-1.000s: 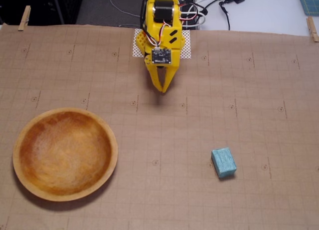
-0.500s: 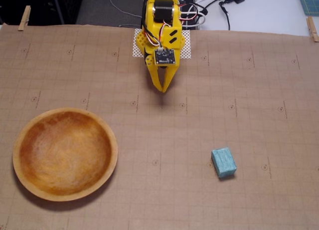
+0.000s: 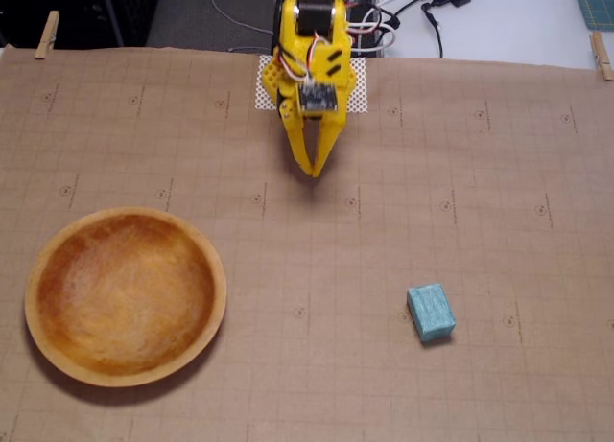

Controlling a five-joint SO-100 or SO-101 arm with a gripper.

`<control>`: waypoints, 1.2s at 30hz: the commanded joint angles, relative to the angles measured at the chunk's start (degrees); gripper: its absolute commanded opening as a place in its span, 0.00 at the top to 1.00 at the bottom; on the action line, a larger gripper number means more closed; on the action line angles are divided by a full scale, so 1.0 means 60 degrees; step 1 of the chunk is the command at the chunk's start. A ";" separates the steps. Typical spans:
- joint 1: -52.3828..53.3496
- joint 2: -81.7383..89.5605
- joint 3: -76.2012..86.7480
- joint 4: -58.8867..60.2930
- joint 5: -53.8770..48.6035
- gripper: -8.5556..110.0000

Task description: Grasp a blue block and put it in the bowl.

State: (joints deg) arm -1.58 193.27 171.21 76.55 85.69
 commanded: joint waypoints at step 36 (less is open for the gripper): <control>-0.1553 -1.3726 -1.0957 -0.5098 0.0615 0.96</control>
State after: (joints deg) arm -8.26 112.41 109.25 50.98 89.74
